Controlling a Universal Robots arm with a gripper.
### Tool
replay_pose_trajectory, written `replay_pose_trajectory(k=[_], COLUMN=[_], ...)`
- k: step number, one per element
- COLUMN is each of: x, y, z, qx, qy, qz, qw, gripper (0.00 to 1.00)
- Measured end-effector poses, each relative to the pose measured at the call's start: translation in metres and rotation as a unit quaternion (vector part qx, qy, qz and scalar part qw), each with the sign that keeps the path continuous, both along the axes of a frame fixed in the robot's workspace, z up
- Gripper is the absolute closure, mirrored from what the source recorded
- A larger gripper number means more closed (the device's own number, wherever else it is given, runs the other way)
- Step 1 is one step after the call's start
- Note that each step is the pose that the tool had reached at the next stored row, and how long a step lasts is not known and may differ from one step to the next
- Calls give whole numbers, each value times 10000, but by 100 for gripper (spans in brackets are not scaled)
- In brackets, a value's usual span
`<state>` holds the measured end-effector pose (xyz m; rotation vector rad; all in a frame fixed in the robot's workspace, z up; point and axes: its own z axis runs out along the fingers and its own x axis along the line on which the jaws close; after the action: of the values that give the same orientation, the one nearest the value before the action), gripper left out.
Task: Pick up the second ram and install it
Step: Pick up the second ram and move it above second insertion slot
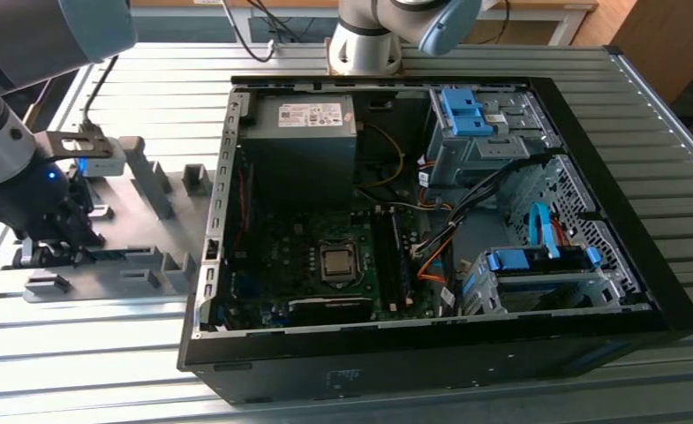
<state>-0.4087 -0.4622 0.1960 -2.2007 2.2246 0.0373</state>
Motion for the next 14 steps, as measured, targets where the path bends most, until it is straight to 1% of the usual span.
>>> replay_pose_trajectory(k=[7, 9, 10, 14], x=[0, 0, 0, 0], y=[0, 0, 0, 0], z=[-30, -36, -38, -48], qx=[4, 4, 4, 4], qy=[1, 0, 0, 0], qz=[0, 0, 0, 0], qw=[10000, 10000, 10000, 10000], gripper=[67, 68, 75, 75])
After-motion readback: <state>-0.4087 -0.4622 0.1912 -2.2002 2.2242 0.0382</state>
